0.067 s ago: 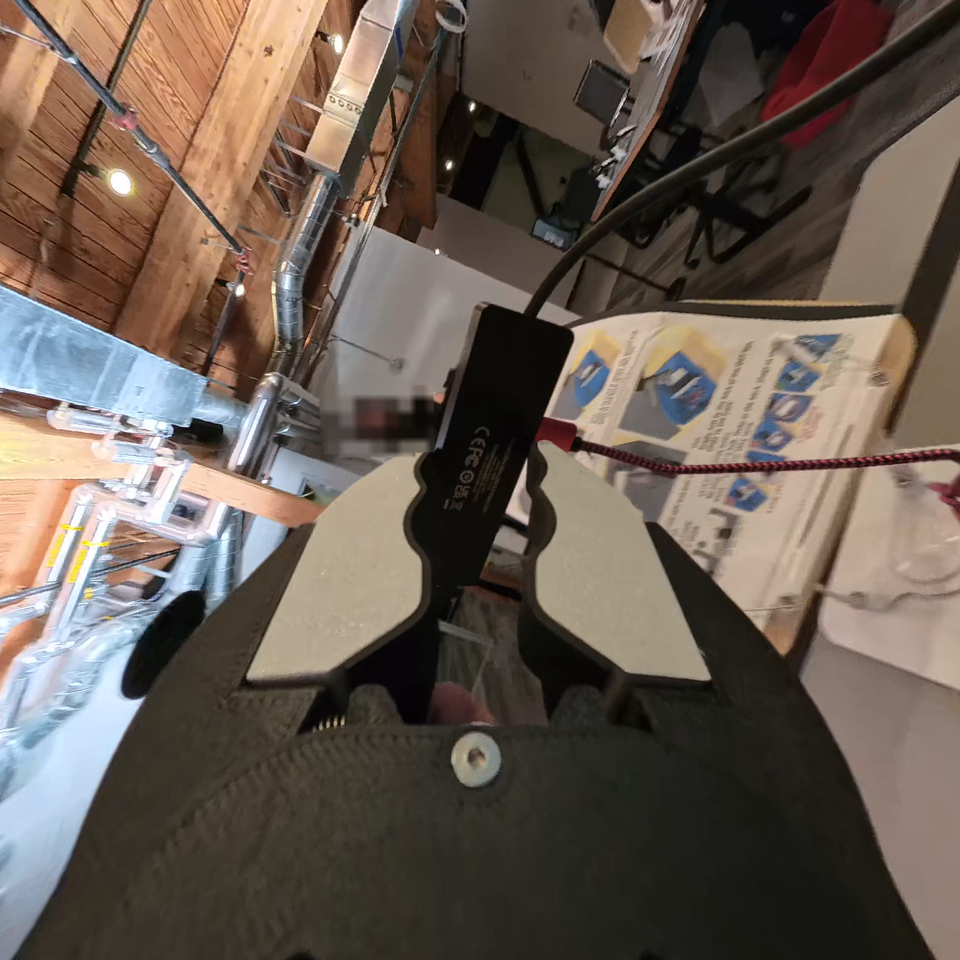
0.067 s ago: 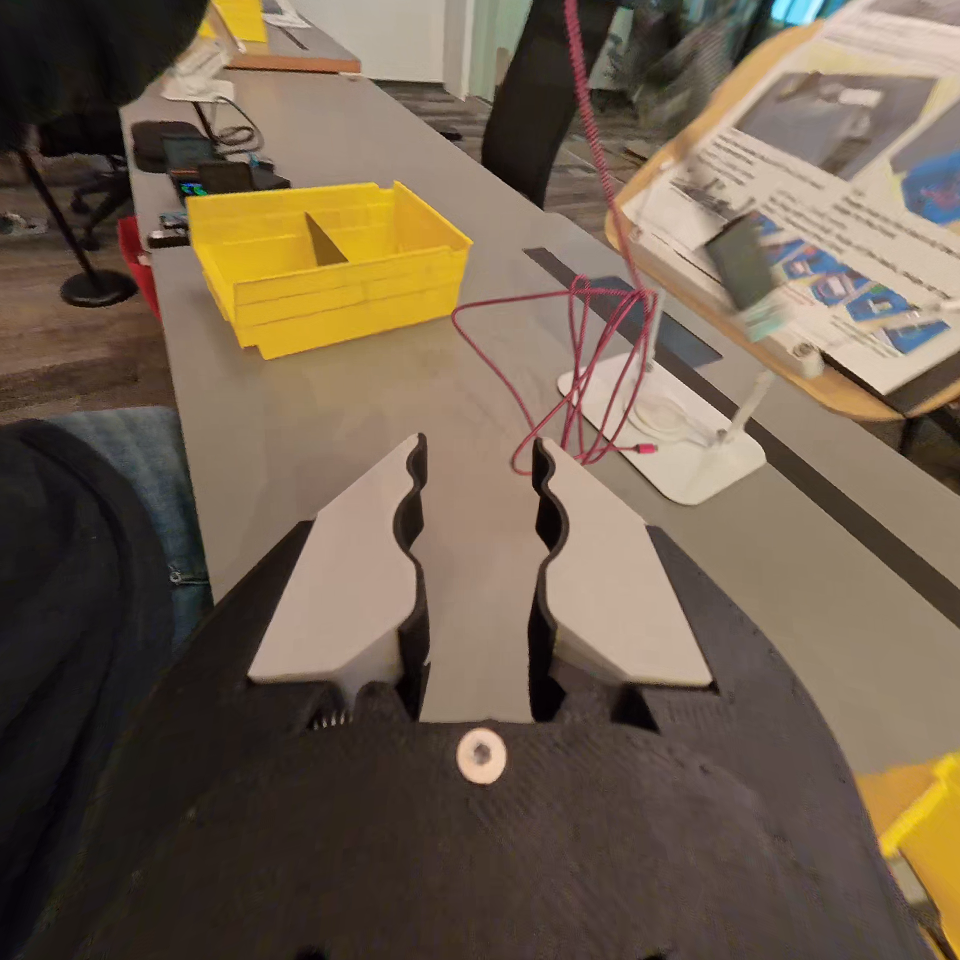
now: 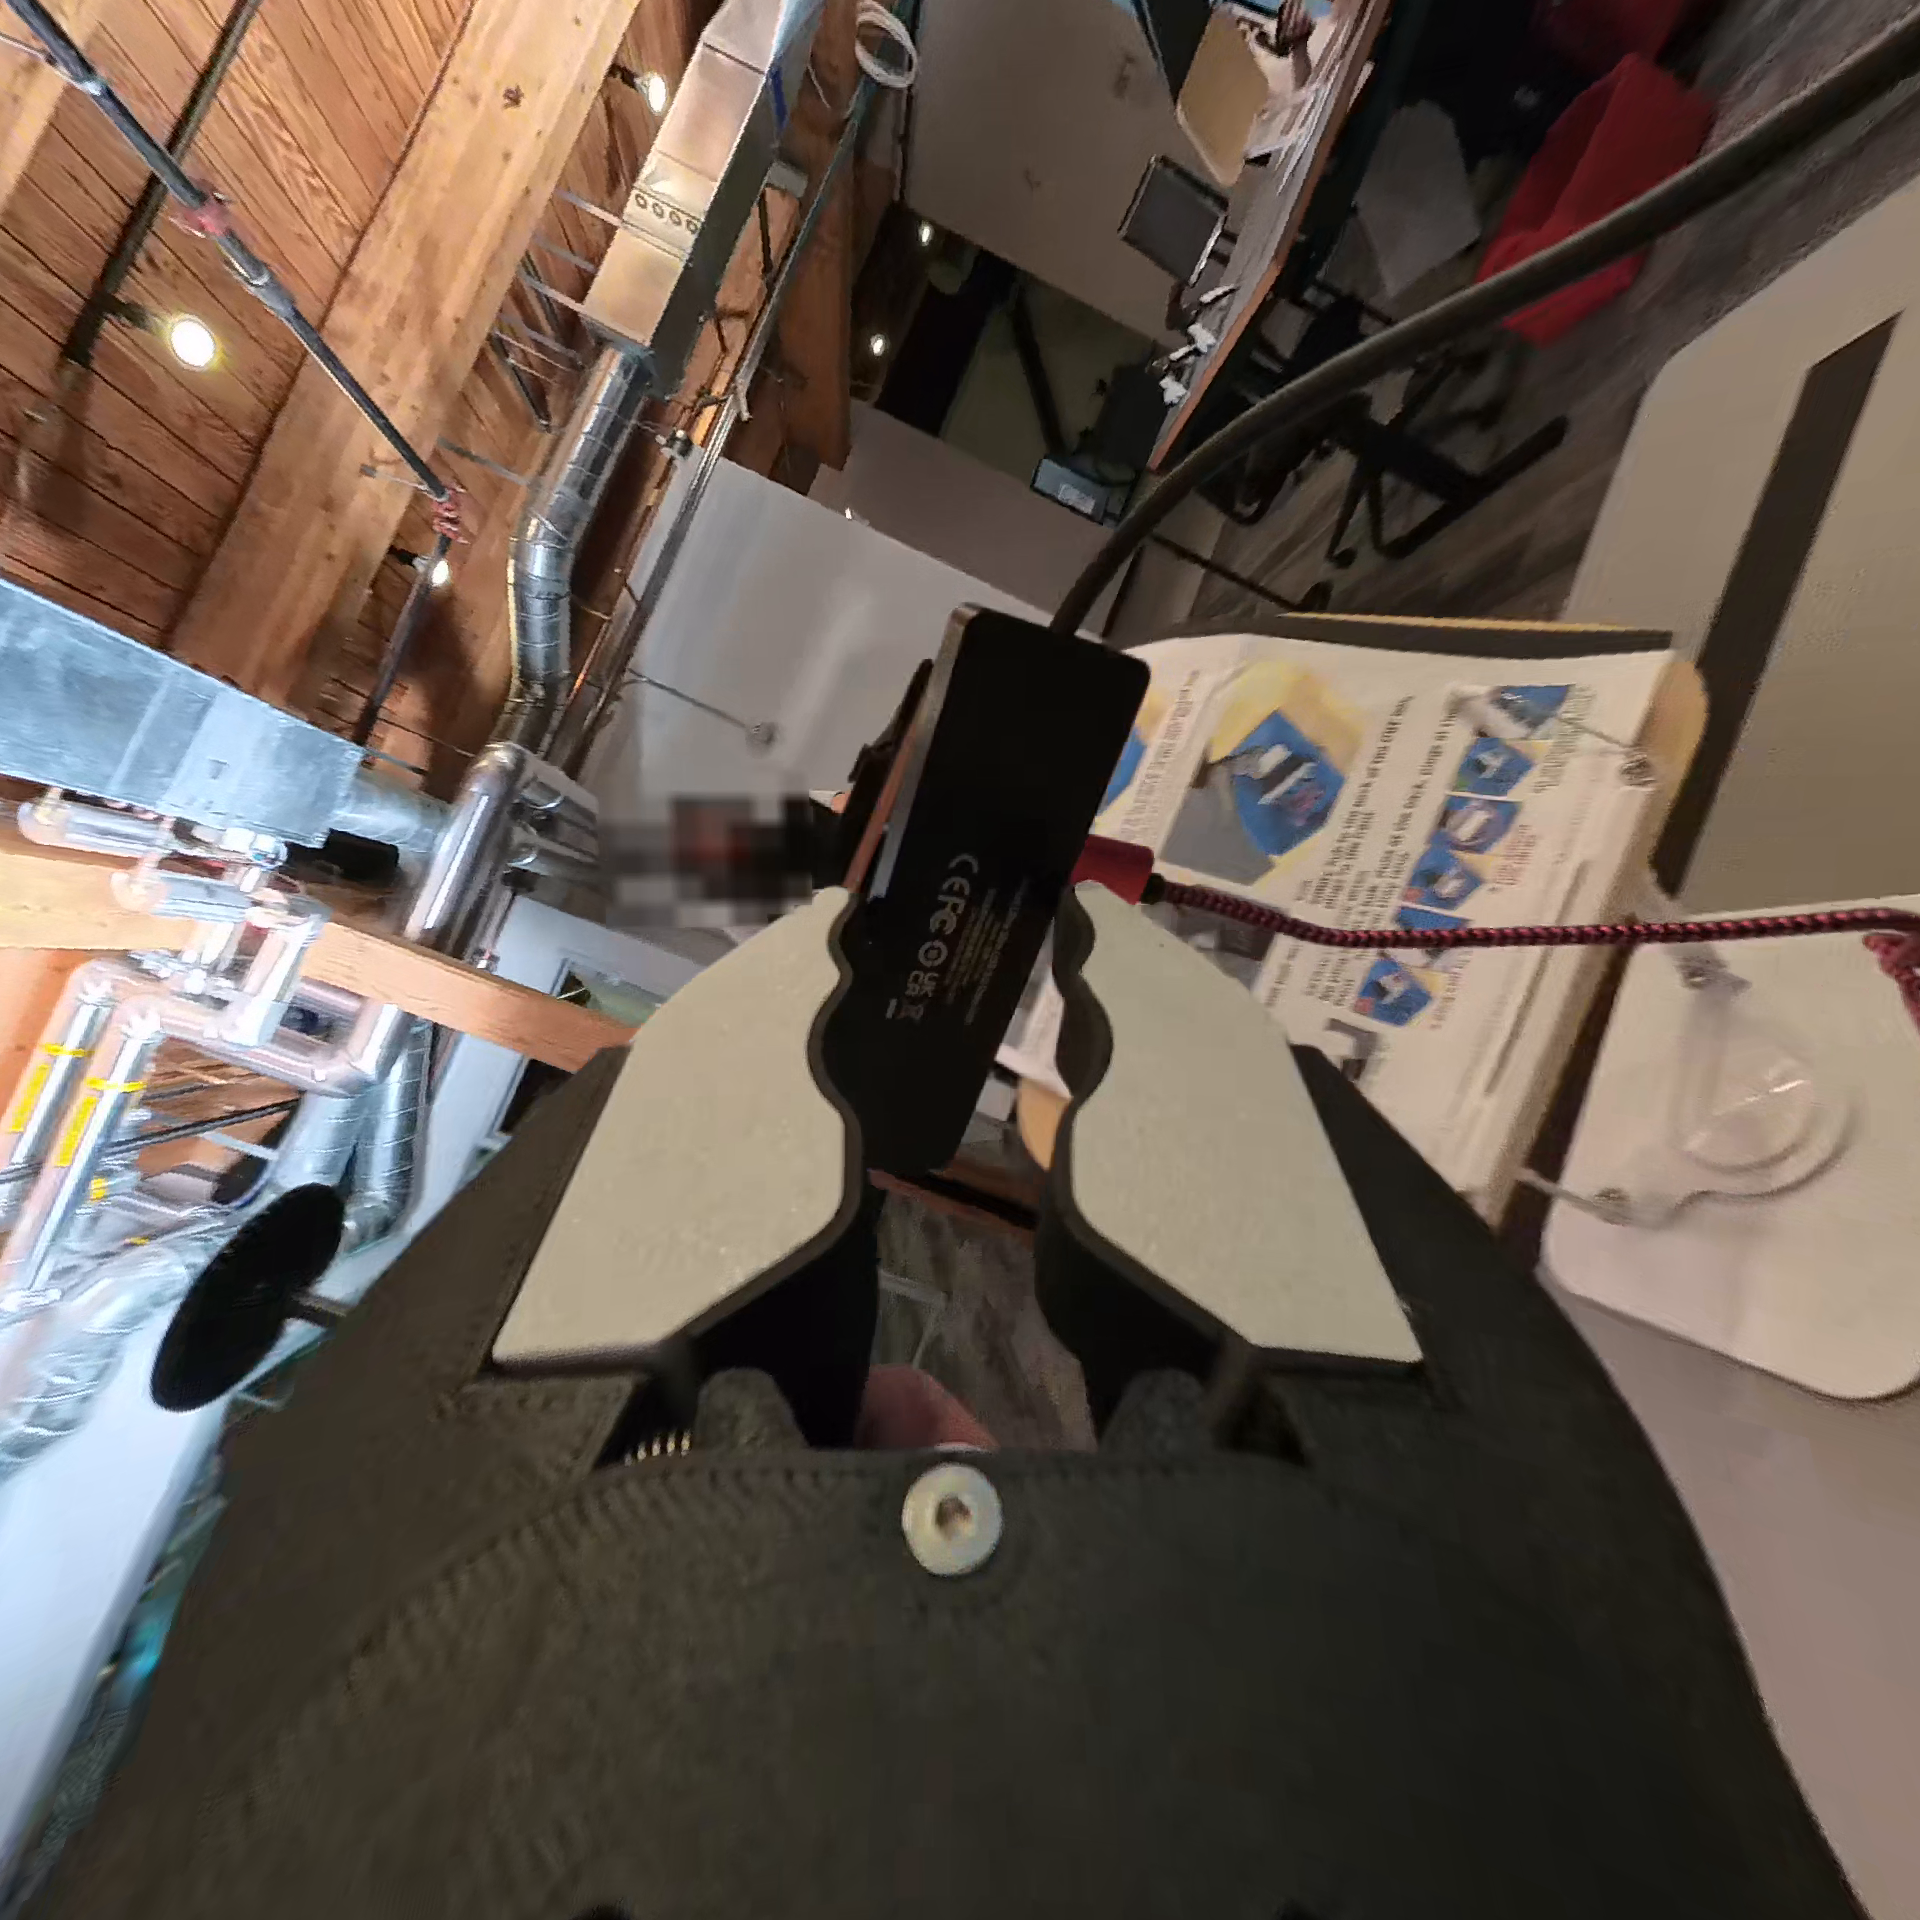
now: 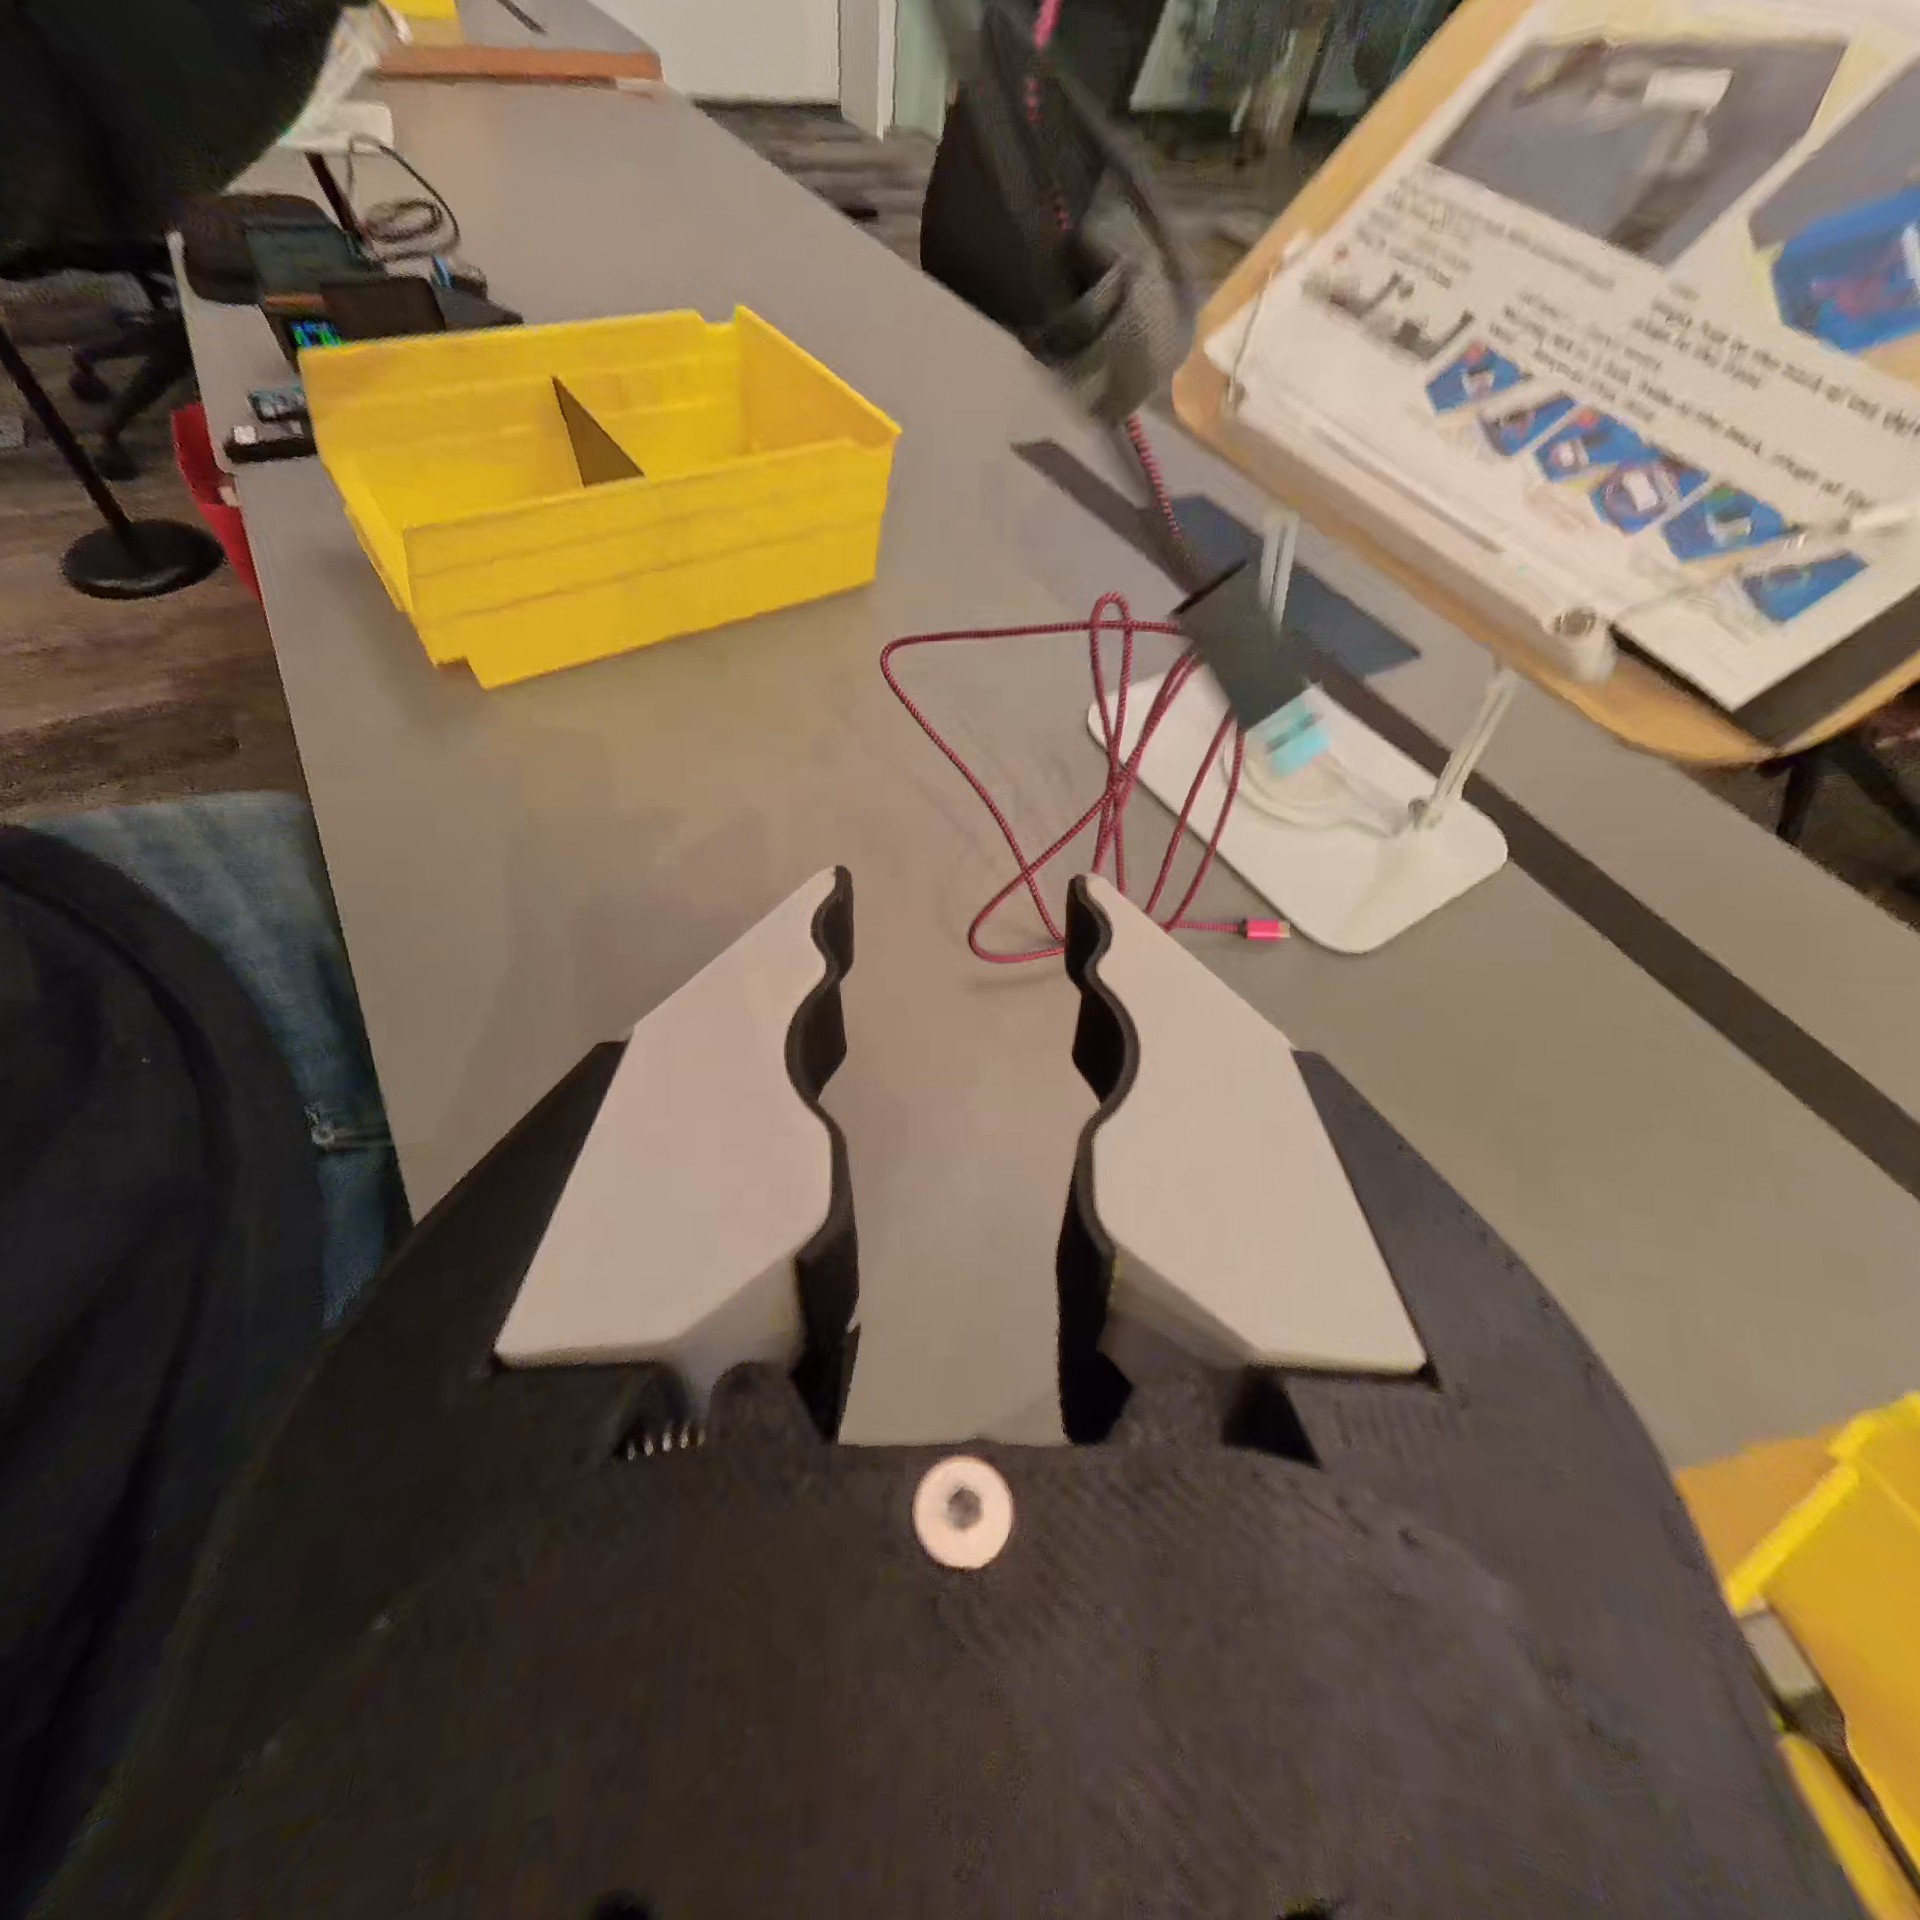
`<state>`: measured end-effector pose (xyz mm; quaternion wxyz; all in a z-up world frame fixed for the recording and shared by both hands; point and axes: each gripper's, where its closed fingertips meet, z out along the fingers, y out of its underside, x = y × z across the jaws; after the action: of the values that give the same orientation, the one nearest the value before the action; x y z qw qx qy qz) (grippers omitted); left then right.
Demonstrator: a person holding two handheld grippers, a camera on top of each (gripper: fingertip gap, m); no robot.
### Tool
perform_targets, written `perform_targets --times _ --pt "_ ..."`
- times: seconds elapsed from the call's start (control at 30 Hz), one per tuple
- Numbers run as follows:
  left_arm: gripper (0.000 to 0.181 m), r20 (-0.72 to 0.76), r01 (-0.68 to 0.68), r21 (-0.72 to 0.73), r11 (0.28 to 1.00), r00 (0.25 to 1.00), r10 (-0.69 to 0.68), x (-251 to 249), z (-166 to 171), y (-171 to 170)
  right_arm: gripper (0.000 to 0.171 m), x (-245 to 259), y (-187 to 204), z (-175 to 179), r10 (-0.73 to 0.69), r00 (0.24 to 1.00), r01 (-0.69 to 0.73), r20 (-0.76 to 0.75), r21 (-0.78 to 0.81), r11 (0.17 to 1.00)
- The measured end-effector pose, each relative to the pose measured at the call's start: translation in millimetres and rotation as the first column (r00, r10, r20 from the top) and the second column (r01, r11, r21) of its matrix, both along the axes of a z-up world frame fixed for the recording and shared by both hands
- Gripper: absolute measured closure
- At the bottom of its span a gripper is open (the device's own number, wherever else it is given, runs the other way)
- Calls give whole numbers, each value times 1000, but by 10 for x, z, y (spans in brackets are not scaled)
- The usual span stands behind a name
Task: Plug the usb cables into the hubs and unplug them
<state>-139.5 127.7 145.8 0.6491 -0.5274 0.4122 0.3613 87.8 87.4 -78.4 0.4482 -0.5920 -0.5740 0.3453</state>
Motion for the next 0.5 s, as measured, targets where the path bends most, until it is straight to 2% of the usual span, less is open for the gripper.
perform_targets --times 0.1,0.27,0.4,0.5 --pt "148 24 77 -36 996 997 -76 166 -481 -62 131 114 130 -131 -38 998 39 42 -17 999" --pt "148 32 142 -96 985 990 -140 334 -1144 -140 138 155 288 -39 -84 995 81 -44 -74 994" --pt "148 25 193 -123 973 981 -191 492 -1431 -201 139 -96 253 148 -45 989 29 -143 -111 993" --pt "148 32 239 -128 963 971 -236 623 -1526 -247 136 -449 151 181 41 983 -67 -178 -141 988"
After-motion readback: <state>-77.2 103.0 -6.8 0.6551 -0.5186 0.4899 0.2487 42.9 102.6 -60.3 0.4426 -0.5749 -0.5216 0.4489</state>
